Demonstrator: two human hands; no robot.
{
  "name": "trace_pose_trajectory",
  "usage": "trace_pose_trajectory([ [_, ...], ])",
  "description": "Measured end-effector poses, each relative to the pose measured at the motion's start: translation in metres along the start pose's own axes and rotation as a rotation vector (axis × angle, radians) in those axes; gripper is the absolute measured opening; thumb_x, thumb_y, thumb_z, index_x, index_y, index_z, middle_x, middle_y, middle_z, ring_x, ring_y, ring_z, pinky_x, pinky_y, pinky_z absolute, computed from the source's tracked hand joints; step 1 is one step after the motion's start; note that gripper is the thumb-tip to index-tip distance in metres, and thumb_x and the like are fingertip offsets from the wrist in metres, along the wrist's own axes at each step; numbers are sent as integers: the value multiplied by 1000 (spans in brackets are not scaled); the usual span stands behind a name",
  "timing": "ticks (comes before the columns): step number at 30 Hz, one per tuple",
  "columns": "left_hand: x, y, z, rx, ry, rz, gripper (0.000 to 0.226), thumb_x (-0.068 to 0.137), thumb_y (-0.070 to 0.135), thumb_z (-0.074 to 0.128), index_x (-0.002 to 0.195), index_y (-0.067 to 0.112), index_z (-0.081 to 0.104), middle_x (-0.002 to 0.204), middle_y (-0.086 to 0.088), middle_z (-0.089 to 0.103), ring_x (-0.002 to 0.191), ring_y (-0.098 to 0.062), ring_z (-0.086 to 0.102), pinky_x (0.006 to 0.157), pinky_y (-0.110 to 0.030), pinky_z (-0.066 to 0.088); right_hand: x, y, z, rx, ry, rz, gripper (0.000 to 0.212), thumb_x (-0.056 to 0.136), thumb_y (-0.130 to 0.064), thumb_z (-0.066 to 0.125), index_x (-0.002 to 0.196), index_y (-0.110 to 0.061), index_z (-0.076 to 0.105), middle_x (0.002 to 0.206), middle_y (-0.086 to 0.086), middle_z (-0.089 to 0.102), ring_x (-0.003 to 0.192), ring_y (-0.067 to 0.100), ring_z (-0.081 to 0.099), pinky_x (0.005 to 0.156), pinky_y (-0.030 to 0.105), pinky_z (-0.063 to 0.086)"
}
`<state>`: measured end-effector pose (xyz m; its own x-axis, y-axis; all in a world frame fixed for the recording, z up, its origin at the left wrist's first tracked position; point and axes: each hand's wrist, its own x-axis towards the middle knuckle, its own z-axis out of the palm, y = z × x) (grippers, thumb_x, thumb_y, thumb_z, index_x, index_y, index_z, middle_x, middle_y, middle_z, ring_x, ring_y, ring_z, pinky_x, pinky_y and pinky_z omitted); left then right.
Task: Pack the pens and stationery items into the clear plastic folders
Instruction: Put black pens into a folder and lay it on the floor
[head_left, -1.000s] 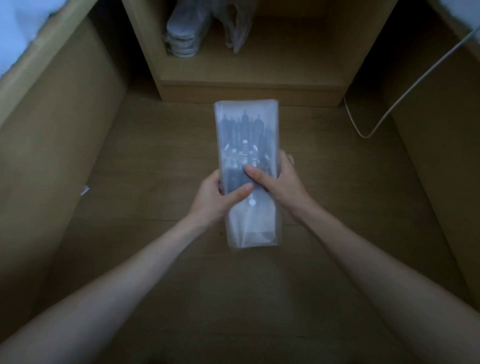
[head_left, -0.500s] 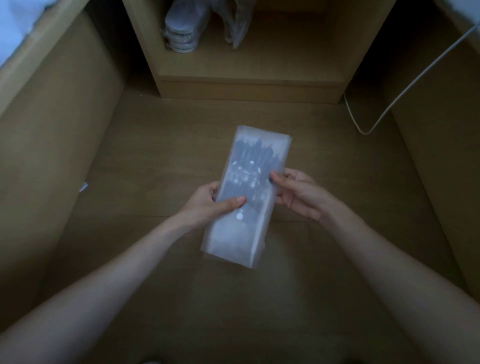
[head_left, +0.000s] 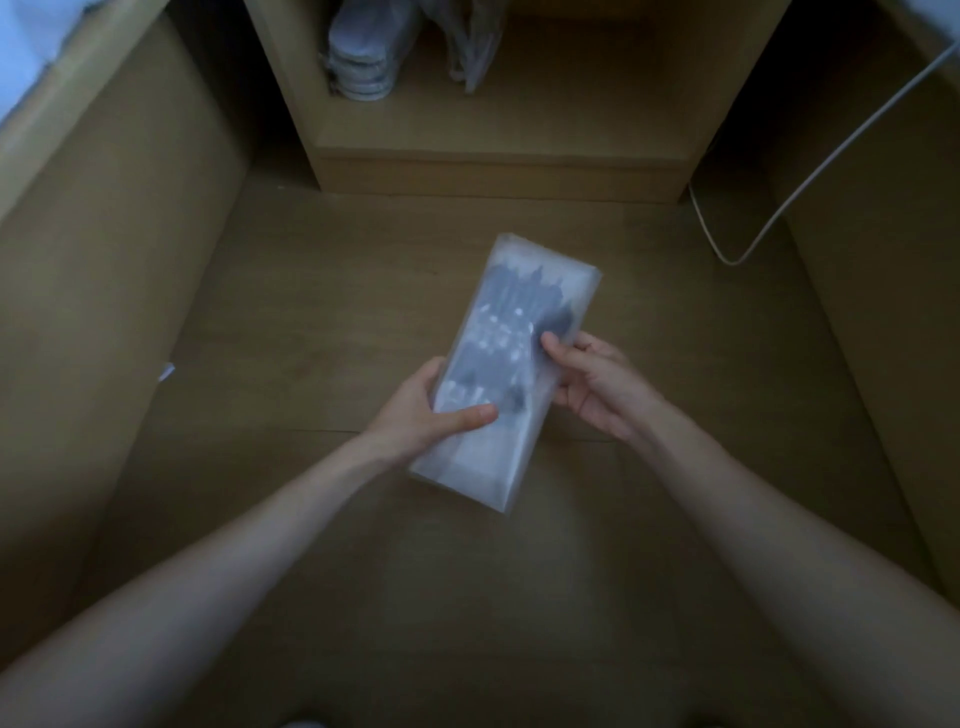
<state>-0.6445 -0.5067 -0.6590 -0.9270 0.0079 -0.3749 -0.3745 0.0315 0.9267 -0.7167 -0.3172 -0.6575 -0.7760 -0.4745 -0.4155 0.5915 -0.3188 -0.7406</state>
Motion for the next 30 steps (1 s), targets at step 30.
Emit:
trace_pose_trajectory([
  [30,-25,254,-9,-53,-62,31,33,86,21,66,118,14,57,109,-4,70,94,-17,69,81,-31,56,-54,-220,130,-353,52,-31,44,82,-4,67,124,-12,53,117,7,67,101,25,68,79,41,58],
])
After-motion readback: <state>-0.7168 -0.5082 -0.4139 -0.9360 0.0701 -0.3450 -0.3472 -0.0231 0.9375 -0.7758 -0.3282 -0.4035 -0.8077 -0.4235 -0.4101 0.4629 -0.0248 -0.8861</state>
